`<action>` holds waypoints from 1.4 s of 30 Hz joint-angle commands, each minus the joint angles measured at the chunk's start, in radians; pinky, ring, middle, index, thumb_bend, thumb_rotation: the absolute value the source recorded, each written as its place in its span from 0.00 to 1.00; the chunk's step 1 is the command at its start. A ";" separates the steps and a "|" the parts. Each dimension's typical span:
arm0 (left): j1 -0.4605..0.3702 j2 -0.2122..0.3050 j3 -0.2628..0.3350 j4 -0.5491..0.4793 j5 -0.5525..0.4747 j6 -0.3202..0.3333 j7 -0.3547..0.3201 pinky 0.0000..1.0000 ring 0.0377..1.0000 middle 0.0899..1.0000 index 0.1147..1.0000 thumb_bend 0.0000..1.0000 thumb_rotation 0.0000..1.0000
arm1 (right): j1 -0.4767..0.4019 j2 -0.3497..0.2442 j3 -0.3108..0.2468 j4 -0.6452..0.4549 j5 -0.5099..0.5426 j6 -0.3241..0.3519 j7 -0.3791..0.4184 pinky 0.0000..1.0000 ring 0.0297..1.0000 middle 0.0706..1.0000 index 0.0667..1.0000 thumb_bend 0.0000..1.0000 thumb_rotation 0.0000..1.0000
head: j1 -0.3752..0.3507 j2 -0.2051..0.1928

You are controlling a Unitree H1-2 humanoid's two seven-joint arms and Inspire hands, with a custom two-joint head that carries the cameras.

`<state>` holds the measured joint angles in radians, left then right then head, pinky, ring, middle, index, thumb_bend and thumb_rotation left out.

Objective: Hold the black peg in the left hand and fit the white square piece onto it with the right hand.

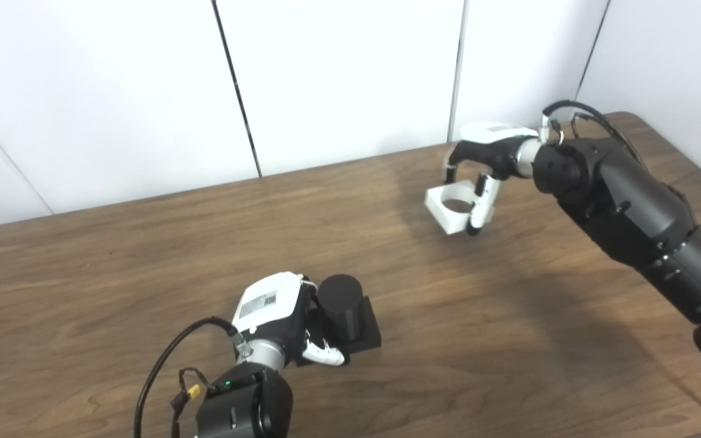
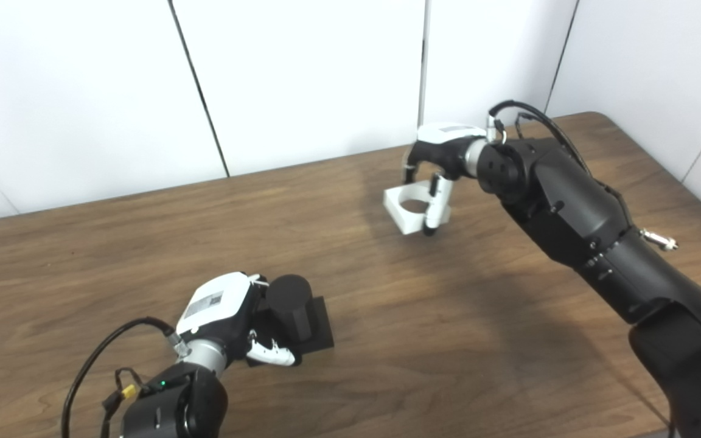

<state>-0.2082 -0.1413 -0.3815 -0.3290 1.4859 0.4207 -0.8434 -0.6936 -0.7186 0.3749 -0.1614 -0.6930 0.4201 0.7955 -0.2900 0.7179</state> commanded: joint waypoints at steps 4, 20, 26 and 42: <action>0.004 -0.011 -0.008 0.034 0.021 -0.003 -0.027 1.00 1.00 0.92 0.42 0.51 0.06 | -0.074 0.012 0.004 -0.176 -0.011 0.024 0.102 1.00 0.90 0.80 0.45 0.52 0.14 | 0.010 0.006; -0.005 -0.019 -0.009 0.035 0.046 -0.008 -0.053 1.00 1.00 0.92 0.42 0.51 0.06 | -0.074 0.177 0.019 -0.420 -0.001 0.042 0.258 1.00 0.89 0.79 0.45 0.52 0.14 | 0.022 0.017; -0.008 -0.026 -0.009 0.041 0.051 -0.006 -0.055 1.00 1.00 0.92 0.42 0.51 0.06 | -0.054 0.220 0.010 -0.429 0.018 0.021 0.231 1.00 0.90 0.78 0.45 0.52 0.14 | 0.027 0.017; -0.008 -0.037 -0.020 0.039 0.063 -0.013 -0.054 1.00 1.00 0.92 0.43 0.51 0.06 | 0.007 0.236 0.041 -0.373 -0.008 -0.097 0.166 1.00 0.91 0.79 0.44 0.53 0.14 | 0.043 0.028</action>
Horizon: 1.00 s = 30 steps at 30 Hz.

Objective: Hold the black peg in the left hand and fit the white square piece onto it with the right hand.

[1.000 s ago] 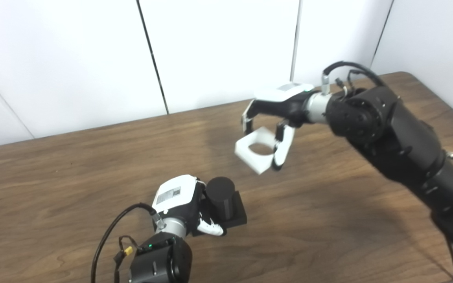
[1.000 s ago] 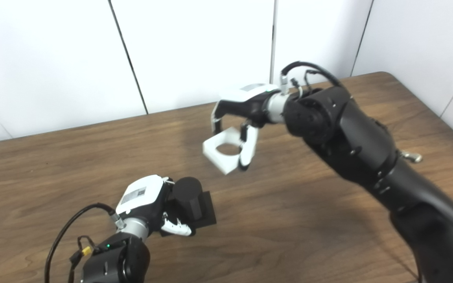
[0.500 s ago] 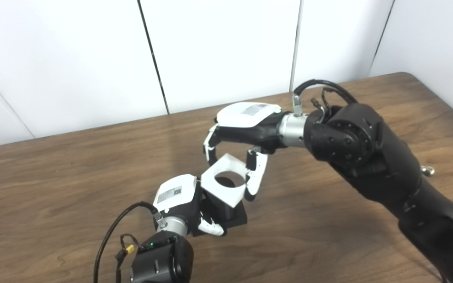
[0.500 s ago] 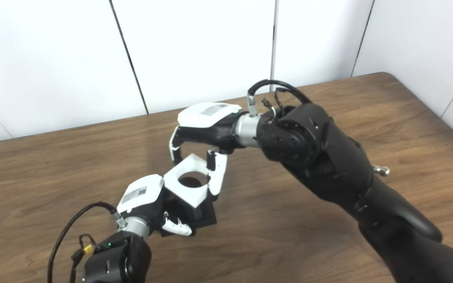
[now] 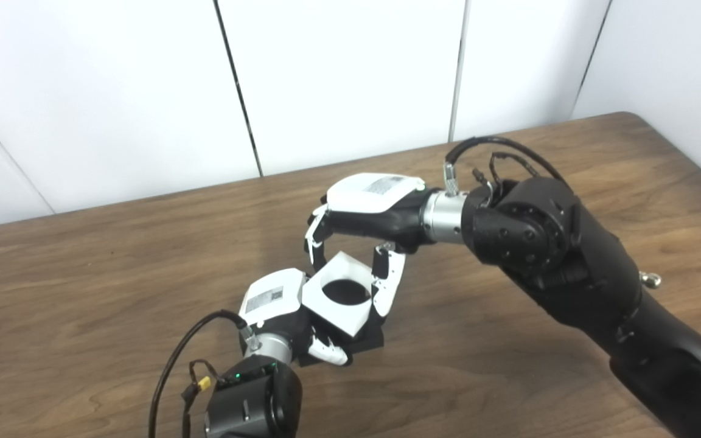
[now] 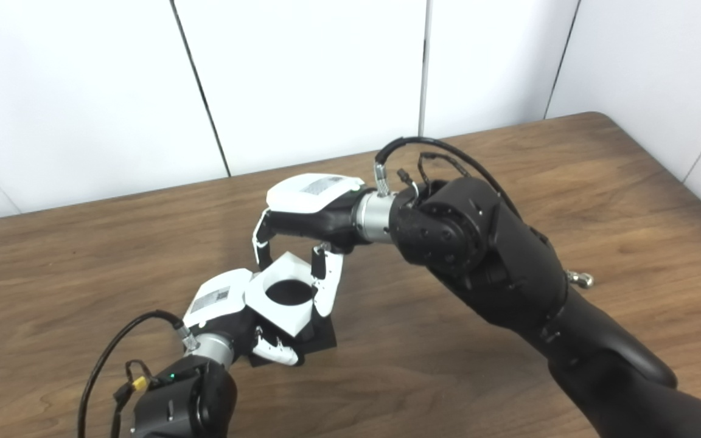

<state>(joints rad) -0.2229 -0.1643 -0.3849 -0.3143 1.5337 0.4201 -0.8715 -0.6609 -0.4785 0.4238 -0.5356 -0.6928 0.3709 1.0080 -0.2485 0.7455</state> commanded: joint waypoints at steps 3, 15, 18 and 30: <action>0.007 -0.011 -0.022 0.020 0.019 -0.017 -0.031 1.00 1.00 0.92 0.43 0.51 0.06 | -0.004 -0.018 -0.008 0.025 -0.009 -0.128 -0.085 1.00 0.91 0.79 0.44 0.53 0.14 | -0.002 0.002; 0.008 -0.018 -0.019 0.008 0.009 -0.014 -0.032 1.00 1.00 0.92 0.43 0.51 0.06 | 0.032 -0.019 -0.016 0.066 -0.020 -0.207 -0.125 1.00 0.91 0.78 0.45 0.52 0.14 | -0.005 0.007; 0.009 -0.017 -0.019 0.005 0.009 -0.015 -0.032 1.00 1.00 0.91 0.43 0.51 0.06 | 0.037 -0.019 -0.014 0.079 -0.027 -0.225 -0.142 1.00 0.91 0.78 0.45 0.52 0.14 | -0.006 0.009; 0.003 -0.026 -0.004 -0.004 -0.023 -0.005 -0.033 1.00 1.00 0.89 0.43 0.51 0.06 | 0.058 -0.025 0.000 0.100 -0.038 -0.275 -0.165 1.00 0.90 0.77 0.45 0.52 0.14 | -0.007 0.018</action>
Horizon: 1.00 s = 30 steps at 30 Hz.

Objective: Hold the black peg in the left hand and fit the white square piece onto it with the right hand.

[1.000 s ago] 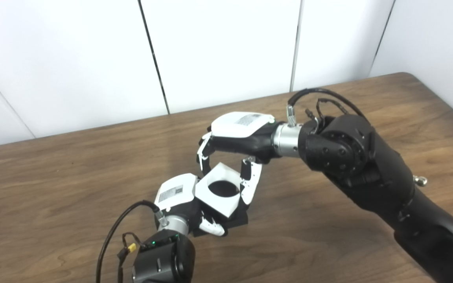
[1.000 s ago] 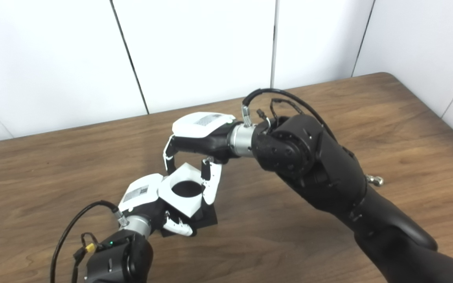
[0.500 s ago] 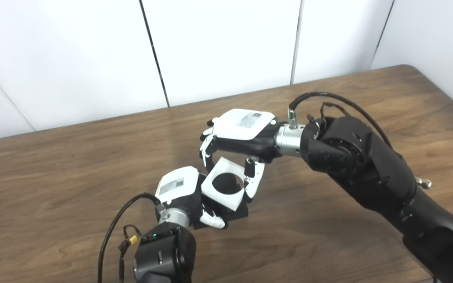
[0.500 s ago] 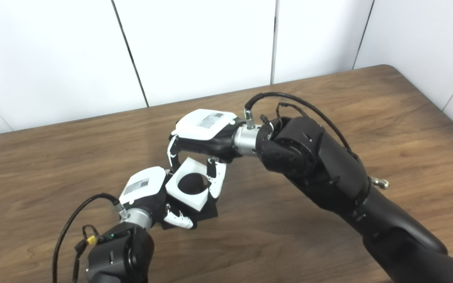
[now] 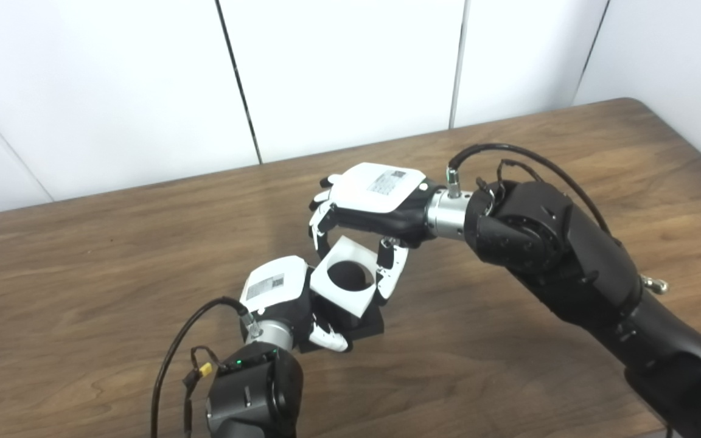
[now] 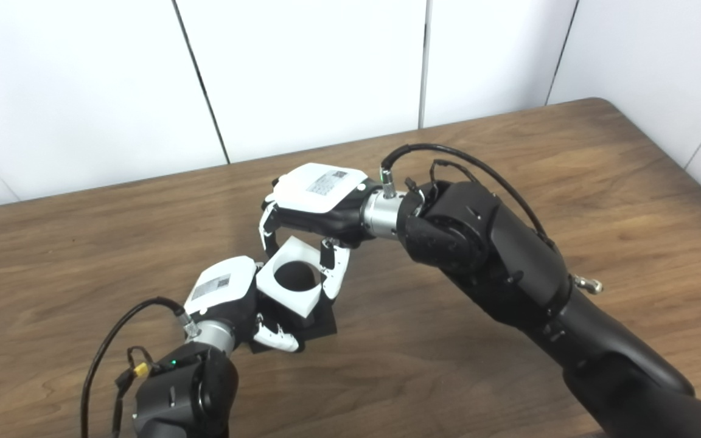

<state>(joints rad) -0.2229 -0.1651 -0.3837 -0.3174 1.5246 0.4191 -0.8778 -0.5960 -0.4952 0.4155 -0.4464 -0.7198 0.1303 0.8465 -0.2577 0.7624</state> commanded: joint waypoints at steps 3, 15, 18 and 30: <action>0.001 -0.027 0.005 0.003 -0.034 0.001 -0.019 1.00 1.00 0.87 0.43 0.51 0.06 | -0.005 -0.015 0.011 0.033 -0.001 -0.085 -0.028 1.00 0.89 0.77 0.45 0.52 0.14 | 0.008 0.002; -0.012 -0.027 0.003 -0.004 -0.052 0.006 -0.035 1.00 0.98 0.85 0.42 0.51 0.06 | 0.007 -0.014 0.023 0.113 0.063 -0.276 -0.113 1.00 0.90 0.76 0.45 0.52 0.13 | 0.014 0.010; -0.014 -0.032 0.000 0.001 -0.044 0.008 -0.036 1.00 0.97 0.84 0.42 0.51 0.06 | 0.003 -0.015 0.032 0.124 0.083 -0.325 -0.123 1.00 0.89 0.76 0.45 0.52 0.13 | 0.018 0.011; -0.011 -0.039 0.000 0.000 -0.056 0.021 -0.039 1.00 0.98 0.87 0.42 0.51 0.06 | -0.032 -0.028 0.050 0.109 0.082 -0.470 -0.149 1.00 0.87 0.72 0.45 0.52 0.14 | 0.020 0.018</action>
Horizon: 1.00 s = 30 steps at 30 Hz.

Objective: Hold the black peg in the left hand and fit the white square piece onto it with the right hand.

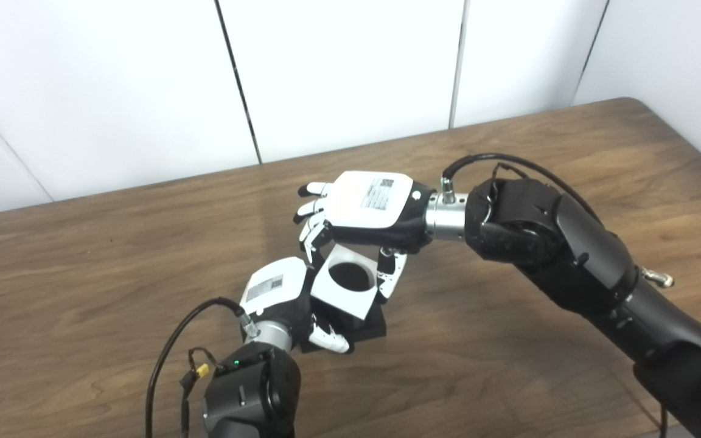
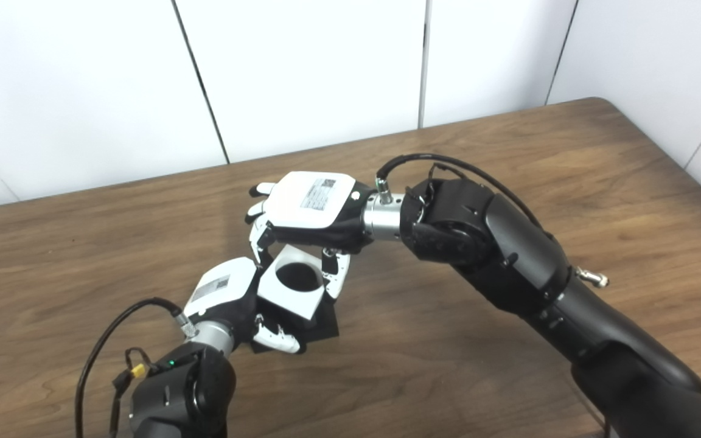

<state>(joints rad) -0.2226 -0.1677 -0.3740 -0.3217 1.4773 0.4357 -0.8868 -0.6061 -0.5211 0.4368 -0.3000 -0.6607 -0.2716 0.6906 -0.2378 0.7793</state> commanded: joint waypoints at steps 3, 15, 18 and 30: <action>-0.020 -0.037 -0.005 0.005 -0.021 0.013 -0.048 1.00 1.00 0.91 0.43 0.51 0.06 | -0.042 -0.007 0.045 -0.076 0.003 -0.093 0.033 1.00 0.87 0.72 0.45 0.52 0.13 | 0.003 0.001; -0.016 -0.034 -0.006 -0.006 -0.054 0.025 -0.053 1.00 1.00 0.98 0.81 0.55 0.14 | -0.098 -0.036 0.118 -0.131 -0.049 -0.184 0.104 1.00 0.86 0.73 0.45 0.53 0.14 | 0.009 0.001; -0.013 -0.037 -0.006 -0.003 -0.062 0.027 -0.031 1.00 1.00 0.95 0.75 0.56 0.11 | -0.088 -0.042 0.114 -0.117 -0.055 -0.186 0.098 1.00 0.86 0.75 0.45 0.53 0.14 | 0.012 0.002; -0.018 -0.029 -0.019 -0.007 -0.015 0.026 -0.052 1.00 0.96 0.85 0.43 0.51 0.07 | -0.062 -0.049 0.067 -0.033 -0.039 -0.160 0.072 0.95 0.85 0.75 0.57 0.83 0.20 | 0.014 0.006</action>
<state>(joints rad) -0.2269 -0.1672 -0.3881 -0.3313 1.4448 0.4561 -0.9164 -0.6664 -0.5712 0.4964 -0.3354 -0.7379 -0.4055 0.7517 -0.2255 0.7854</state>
